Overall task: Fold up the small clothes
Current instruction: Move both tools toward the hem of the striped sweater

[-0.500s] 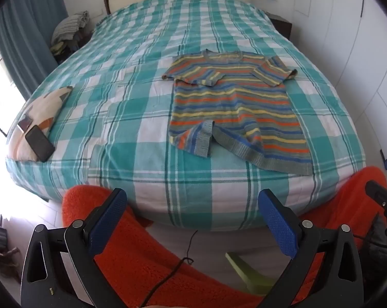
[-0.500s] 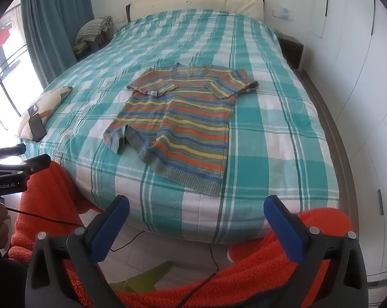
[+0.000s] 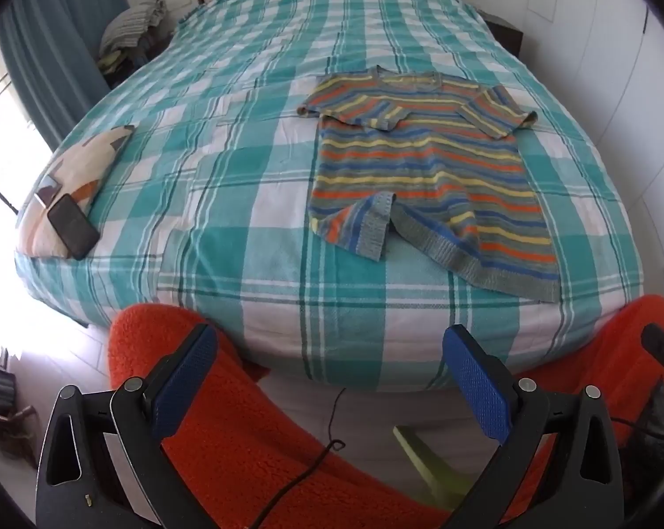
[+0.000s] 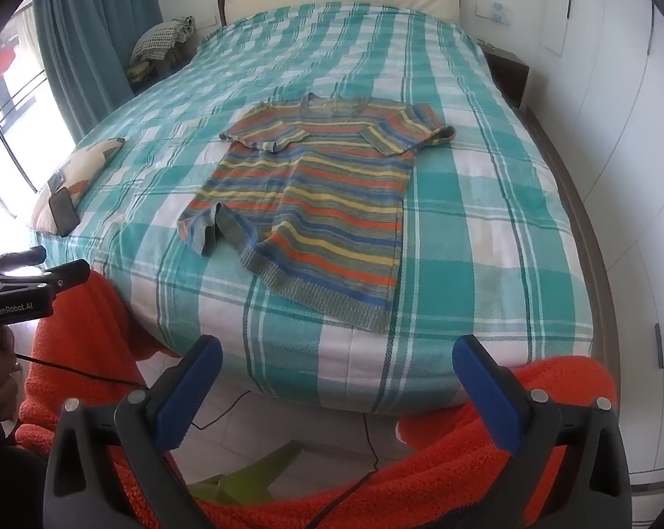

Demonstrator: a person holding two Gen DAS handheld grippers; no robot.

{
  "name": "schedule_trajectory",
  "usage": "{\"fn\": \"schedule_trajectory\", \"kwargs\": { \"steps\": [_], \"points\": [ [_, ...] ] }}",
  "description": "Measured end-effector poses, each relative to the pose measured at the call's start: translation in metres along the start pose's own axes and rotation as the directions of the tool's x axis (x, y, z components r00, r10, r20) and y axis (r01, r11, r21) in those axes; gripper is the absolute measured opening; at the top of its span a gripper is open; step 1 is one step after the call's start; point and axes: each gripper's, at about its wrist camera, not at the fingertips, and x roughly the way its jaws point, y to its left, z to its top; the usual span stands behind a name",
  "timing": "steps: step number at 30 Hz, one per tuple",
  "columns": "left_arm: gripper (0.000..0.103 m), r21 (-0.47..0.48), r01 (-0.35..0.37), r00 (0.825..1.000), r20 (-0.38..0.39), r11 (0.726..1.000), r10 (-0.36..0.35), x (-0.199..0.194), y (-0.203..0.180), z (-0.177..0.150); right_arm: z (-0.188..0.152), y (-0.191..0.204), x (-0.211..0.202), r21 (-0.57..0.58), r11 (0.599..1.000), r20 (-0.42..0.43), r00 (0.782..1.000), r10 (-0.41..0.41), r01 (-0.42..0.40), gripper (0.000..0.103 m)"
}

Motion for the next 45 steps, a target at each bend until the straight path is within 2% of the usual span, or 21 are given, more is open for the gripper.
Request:
{"fn": "schedule_trajectory", "kwargs": {
  "steps": [3, 10, 18, 45],
  "points": [
    [0.102, -0.027, -0.003, 1.0, -0.017, 1.0, 0.003, 0.006, 0.007, 0.002, -0.001, 0.0, 0.001, 0.001, 1.0, 0.0, 1.0, 0.001, -0.001, 0.103],
    [0.102, -0.023, 0.001, 0.999, -0.033, 1.0, -0.002, 0.011, 0.008, 0.004, 0.001, -0.004, 0.014, 0.022, 1.0, -0.026, 1.0, -0.002, 0.003, 0.103],
    [0.102, 0.0, 0.004, 0.999, -0.04, 1.0, -0.004, 0.017, 0.002, 0.004, 0.004, -0.013, 0.02, 0.03, 0.997, -0.04, 0.997, -0.071, 0.072, 0.103],
    [0.102, -0.001, -0.018, 0.998, -0.066, 1.0, 0.018, 0.036, 0.003, 0.001, 0.0, -0.015, 0.028, 0.026, 0.995, -0.072, 0.993, -0.099, 0.101, 0.103]
  ]
}}
